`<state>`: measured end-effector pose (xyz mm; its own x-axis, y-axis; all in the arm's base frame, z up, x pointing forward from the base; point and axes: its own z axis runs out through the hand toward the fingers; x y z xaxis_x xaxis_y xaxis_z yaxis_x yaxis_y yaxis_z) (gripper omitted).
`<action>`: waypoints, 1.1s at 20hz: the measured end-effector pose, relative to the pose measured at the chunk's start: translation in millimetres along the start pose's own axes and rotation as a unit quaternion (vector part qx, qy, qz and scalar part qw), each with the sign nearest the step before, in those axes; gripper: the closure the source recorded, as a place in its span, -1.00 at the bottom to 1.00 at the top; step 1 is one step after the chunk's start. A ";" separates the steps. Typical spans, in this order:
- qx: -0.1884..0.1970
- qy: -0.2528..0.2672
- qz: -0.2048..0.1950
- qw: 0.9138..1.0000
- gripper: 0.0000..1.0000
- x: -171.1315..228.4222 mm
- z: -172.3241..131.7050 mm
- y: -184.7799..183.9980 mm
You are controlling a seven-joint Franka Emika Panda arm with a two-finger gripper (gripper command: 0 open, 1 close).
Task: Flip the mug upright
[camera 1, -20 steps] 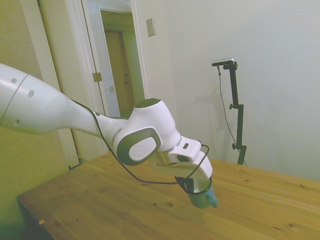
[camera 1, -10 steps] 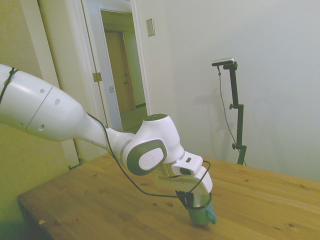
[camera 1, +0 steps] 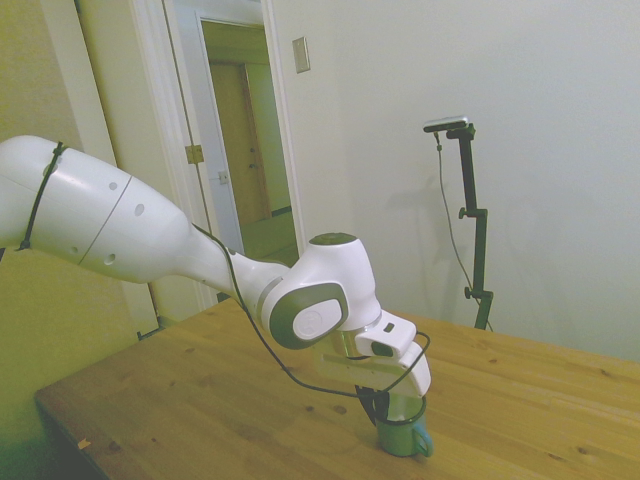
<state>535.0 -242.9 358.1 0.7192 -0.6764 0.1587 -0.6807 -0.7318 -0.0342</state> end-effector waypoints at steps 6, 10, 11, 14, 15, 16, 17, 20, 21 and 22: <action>0.001 -0.002 0.002 1.000 -1.00 0.3 0.2 1.6; 0.002 0.001 0.003 1.000 -1.00 2.3 -2.4 1.1; 0.003 0.001 0.003 1.000 -1.00 2.6 -3.0 0.9; 0.012 0.004 0.007 1.000 -1.00 3.8 -9.5 0.5; 0.018 0.008 0.008 1.000 -1.00 4.1 -15.6 0.6; 0.024 0.014 0.008 1.000 -1.00 4.0 -24.4 1.0; 0.029 0.020 0.007 0.999 -1.00 2.7 -34.9 1.8; 0.046 0.037 0.003 0.998 -1.00 -11.1 -68.3 6.3; 0.052 0.042 0.002 0.998 -1.00 -18.8 -78.6 8.1; 0.059 0.050 0.000 0.997 -1.00 -28.0 -89.7 9.4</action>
<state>495.9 -223.4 441.8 0.6976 -0.6695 0.2551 -0.6555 -0.7402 -0.1498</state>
